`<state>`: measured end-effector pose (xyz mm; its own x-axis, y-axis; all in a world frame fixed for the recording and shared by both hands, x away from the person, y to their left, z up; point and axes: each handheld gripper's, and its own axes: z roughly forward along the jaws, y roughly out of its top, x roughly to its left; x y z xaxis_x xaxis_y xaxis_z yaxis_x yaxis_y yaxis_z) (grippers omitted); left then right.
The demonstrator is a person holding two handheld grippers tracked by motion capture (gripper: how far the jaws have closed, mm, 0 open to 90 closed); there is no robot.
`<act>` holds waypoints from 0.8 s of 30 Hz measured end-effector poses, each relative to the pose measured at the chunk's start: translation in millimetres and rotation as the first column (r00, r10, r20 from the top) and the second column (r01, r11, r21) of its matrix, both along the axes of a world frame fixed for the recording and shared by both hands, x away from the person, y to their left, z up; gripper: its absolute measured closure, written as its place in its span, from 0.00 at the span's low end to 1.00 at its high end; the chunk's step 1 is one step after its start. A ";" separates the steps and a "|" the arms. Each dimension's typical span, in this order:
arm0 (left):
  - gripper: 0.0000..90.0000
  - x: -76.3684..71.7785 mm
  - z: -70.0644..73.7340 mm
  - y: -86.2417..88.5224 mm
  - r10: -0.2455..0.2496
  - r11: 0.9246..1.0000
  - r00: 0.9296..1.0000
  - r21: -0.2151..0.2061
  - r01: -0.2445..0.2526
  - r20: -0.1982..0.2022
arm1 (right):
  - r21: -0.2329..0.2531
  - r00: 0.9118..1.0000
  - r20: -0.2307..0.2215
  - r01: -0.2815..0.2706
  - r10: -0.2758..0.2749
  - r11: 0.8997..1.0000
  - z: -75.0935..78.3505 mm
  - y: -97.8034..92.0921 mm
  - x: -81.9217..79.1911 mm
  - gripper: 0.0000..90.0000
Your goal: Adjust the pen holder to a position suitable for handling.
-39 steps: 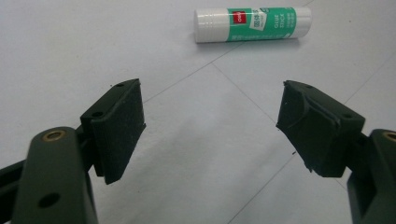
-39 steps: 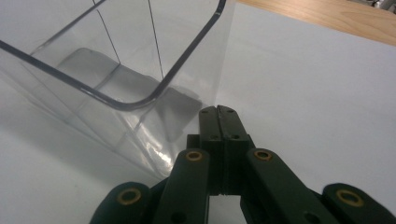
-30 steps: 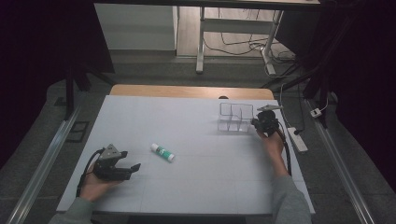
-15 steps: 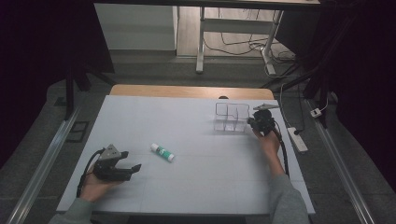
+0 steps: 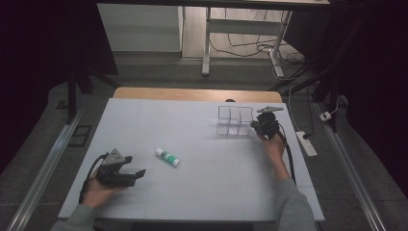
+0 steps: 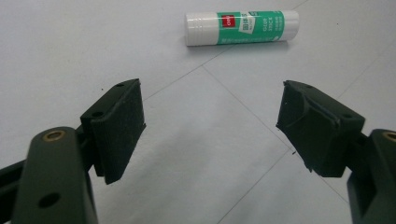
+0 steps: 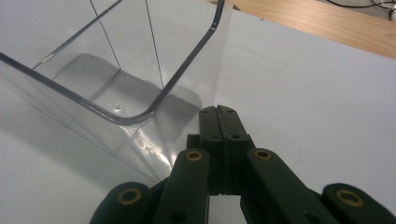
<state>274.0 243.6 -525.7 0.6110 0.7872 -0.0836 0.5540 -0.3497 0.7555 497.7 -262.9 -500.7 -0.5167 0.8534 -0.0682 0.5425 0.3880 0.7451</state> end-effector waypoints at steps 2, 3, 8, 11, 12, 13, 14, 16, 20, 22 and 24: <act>0.25 0.1 -0.2 0.0 0.001 1.000 1.000 0.000 -0.001 -0.001 | 0.003 1.000 0.000 -0.006 0.006 1.000 -0.6 3.5 0.5 0.99; 0.25 0.2 -0.3 -0.1 0.001 1.000 1.000 0.001 -0.001 -0.002 | 0.004 1.000 0.000 -0.012 0.012 1.000 -0.9 6.3 1.0 0.99; 0.25 0.5 -0.8 -0.7 0.002 1.000 1.000 0.002 -0.002 -0.004 | 0.001 1.000 -0.005 -0.028 0.028 1.000 -1.7 14.5 0.6 0.99; 0.25 0.7 -0.9 -0.9 0.002 1.000 1.000 0.003 -0.002 -0.004 | -0.006 0.999 -0.007 -0.043 0.043 0.999 -1.7 19.9 0.4 0.99; 0.25 0.7 -0.8 -0.8 0.002 1.000 1.000 0.002 -0.002 -0.005 | -0.006 0.999 -0.006 -0.046 0.046 0.999 -2.0 21.6 0.5 0.99; 0.25 0.5 -0.4 -0.7 0.002 1.000 1.000 -0.003 -0.002 -0.006 | -0.008 0.999 -0.006 -0.049 0.049 0.999 -2.0 23.3 0.5 0.99; 0.25 0.5 -0.4 -0.7 0.002 1.000 1.000 -0.003 -0.002 -0.006 | -0.005 0.999 -0.004 -0.053 0.053 0.999 -2.3 25.0 0.7 0.99; 0.25 -0.2 0.9 -1.0 0.003 1.000 1.000 -0.020 -0.003 -0.005 | -0.004 0.999 -0.004 -0.055 0.055 0.999 -2.4 26.7 0.6 0.99; 0.25 -0.8 1.3 -3.4 -0.001 1.000 1.000 -0.001 0.001 0.000 | -0.001 0.998 -0.004 -0.060 0.060 0.998 -2.7 33.0 1.6 0.99; 0.25 -0.6 0.9 -3.4 -0.001 1.000 1.000 0.003 0.001 -0.002 | -0.005 0.998 -0.003 -0.060 0.060 0.998 -2.6 35.0 1.7 0.99; 0.25 -0.6 1.0 -3.1 0.000 1.000 1.000 0.000 0.000 -0.002 | -0.017 0.998 -0.002 -0.066 0.066 0.998 -2.6 37.2 2.0 0.99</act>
